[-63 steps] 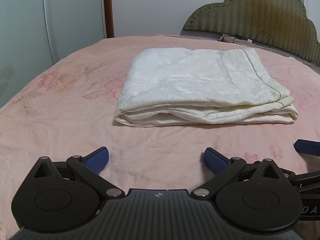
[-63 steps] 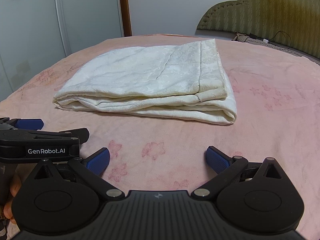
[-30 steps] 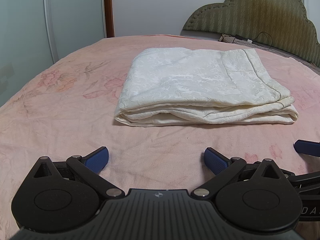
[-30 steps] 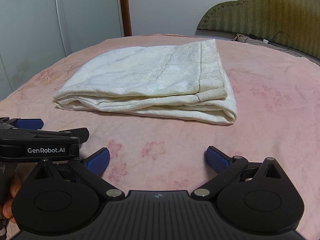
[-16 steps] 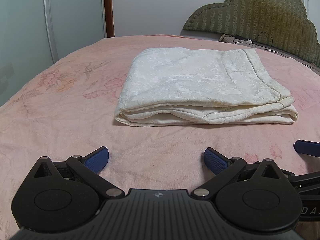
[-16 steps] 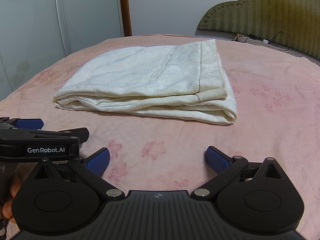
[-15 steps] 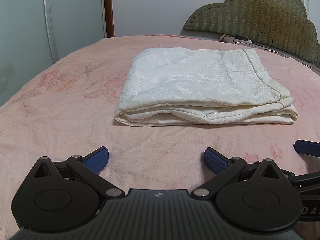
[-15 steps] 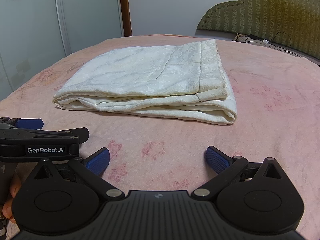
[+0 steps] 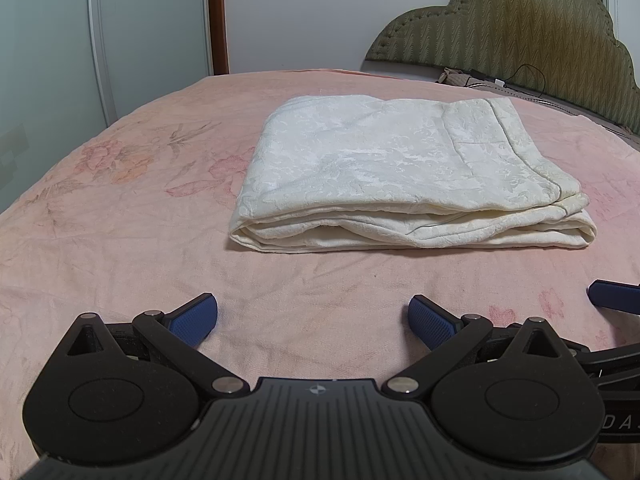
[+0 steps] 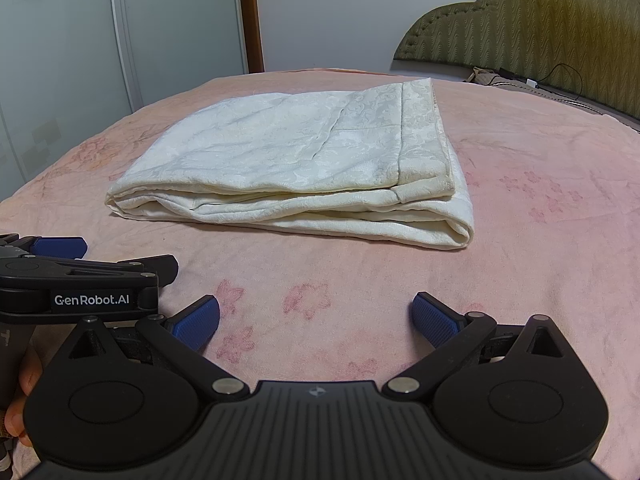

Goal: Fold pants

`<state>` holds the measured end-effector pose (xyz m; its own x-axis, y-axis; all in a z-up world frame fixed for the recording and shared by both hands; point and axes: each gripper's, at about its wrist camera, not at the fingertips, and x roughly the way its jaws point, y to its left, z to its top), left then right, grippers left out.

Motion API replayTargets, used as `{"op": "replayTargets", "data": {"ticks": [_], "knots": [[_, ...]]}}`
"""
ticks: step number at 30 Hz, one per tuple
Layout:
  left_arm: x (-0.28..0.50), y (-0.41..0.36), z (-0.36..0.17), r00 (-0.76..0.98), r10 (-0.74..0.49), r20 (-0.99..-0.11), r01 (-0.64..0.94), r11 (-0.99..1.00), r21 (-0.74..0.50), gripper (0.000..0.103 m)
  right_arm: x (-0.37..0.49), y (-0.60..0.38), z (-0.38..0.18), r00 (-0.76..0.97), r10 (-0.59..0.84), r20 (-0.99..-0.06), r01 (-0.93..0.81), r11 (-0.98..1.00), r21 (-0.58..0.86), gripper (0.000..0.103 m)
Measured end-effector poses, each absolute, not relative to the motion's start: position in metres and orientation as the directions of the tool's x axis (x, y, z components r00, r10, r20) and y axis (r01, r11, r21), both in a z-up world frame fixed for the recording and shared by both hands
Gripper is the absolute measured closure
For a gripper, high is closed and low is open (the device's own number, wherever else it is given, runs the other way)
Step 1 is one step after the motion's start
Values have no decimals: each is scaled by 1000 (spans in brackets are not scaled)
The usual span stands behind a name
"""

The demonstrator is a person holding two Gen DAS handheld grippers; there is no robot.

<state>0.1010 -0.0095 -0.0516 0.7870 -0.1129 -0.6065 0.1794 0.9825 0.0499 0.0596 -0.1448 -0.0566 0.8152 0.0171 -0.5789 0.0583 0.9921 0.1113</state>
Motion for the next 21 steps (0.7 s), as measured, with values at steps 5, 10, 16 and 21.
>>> {"op": "replayTargets", "data": {"ticks": [5,10,16,21], "knots": [[101,-10,-52,787,-113,-607,179,983,49,0,60,-145,-57,815,17,-579,58,992,111,0],[101,-9,-52,787,-113,-607,179,983,49,0,60,-145,-56,815,17,-579,58,992,111,0],[100,-10,-51,787,-112,-607,179,983,51,0,60,-145,-56,815,17,-579,59,992,111,0],[101,-9,-51,787,-113,-607,179,983,49,0,57,-151,-54,831,12,-556,86,985,149,0]]}}
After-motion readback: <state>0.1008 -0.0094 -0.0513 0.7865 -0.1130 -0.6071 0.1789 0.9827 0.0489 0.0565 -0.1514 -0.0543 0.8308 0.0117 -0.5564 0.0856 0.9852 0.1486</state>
